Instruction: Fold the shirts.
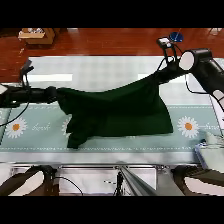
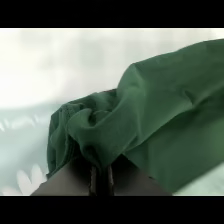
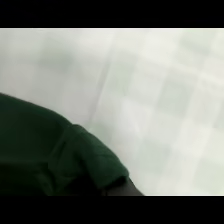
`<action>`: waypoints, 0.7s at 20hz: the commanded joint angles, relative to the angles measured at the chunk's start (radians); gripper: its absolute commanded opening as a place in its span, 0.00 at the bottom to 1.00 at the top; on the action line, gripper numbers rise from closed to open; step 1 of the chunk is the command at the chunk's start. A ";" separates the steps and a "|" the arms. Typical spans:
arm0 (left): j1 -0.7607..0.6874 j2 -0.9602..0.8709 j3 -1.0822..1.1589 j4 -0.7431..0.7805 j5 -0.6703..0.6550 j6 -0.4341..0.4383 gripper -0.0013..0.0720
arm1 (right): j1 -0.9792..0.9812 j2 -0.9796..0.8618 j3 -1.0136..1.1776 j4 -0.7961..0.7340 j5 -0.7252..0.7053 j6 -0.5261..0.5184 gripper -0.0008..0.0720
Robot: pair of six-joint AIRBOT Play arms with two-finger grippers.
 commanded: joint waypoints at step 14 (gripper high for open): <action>0.142 -0.180 0.291 0.100 -0.323 -0.043 0.50 | -0.222 -0.002 0.111 0.084 0.182 -0.096 0.68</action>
